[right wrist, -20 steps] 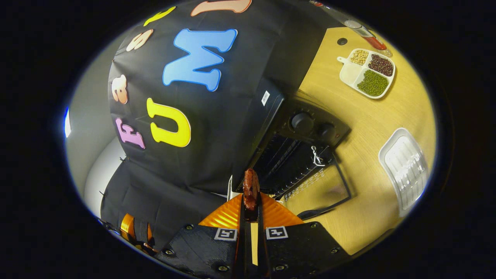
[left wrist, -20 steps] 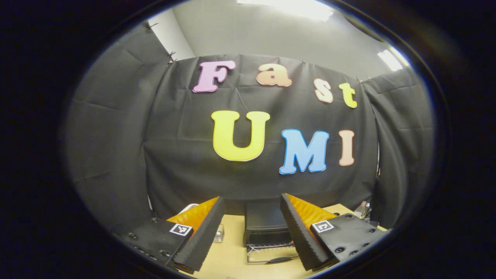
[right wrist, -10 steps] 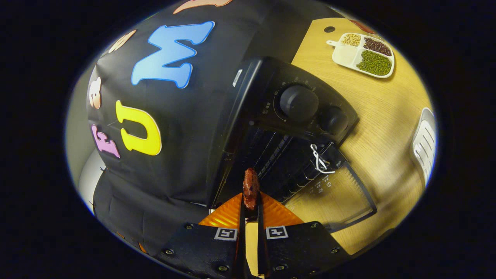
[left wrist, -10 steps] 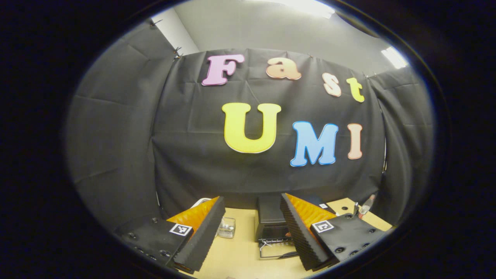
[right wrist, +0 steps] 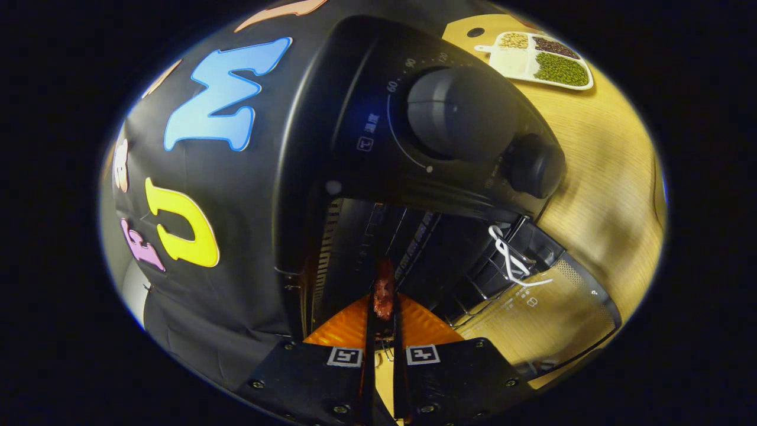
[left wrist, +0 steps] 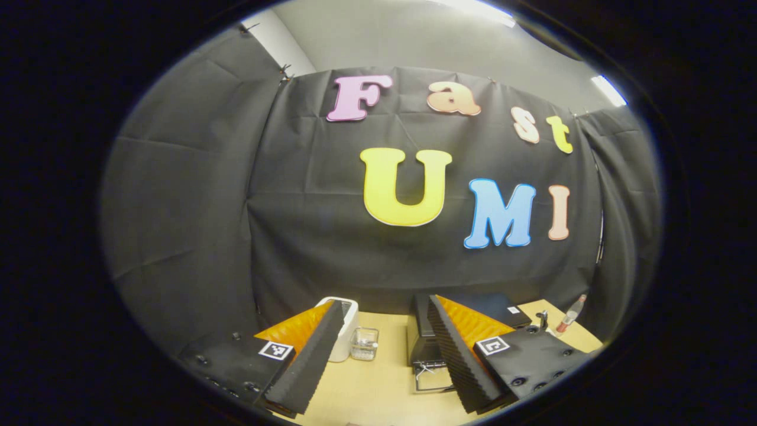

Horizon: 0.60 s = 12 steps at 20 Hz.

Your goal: Open the electric oven with the left hand, put the food in, and close the electric oven.

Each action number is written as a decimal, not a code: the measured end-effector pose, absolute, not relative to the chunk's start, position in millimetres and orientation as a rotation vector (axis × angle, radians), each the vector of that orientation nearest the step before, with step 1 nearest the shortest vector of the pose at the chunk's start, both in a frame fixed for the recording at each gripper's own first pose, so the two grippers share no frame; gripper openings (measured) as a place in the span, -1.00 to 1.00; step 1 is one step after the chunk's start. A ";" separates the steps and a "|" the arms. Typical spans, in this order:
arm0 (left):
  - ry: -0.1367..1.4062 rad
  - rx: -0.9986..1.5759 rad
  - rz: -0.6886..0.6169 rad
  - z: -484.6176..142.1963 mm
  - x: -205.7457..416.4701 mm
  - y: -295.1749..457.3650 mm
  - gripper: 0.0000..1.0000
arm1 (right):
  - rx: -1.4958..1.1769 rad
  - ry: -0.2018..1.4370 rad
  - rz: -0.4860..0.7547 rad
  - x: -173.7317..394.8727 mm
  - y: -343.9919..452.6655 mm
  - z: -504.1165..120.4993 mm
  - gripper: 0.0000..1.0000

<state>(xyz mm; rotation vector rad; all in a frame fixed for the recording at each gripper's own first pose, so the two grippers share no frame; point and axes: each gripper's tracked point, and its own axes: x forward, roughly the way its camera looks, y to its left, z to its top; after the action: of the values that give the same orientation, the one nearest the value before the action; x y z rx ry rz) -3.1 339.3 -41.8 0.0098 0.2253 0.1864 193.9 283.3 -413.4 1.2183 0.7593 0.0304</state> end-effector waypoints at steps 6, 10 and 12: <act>0.228 -0.010 0.159 -49.2 12.9 341.7 0.95 | 1.116 0.798 -0.119 197.7 266.5 -425.9 -0.52; 0.223 -0.033 0.142 -53.4 23.9 340.5 0.93 | 1.044 0.835 -0.148 187.3 256.4 -430.0 -0.23; 0.217 -0.054 0.126 -53.8 27.6 336.2 1.00 | 1.018 0.841 -0.139 185.3 255.0 -426.1 -0.08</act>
<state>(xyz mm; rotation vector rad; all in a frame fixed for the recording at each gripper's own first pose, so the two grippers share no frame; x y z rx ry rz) 27.6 336.2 -53.8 -0.0540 0.2167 0.1257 185.3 255.0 -426.1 1.0182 0.8414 -0.1391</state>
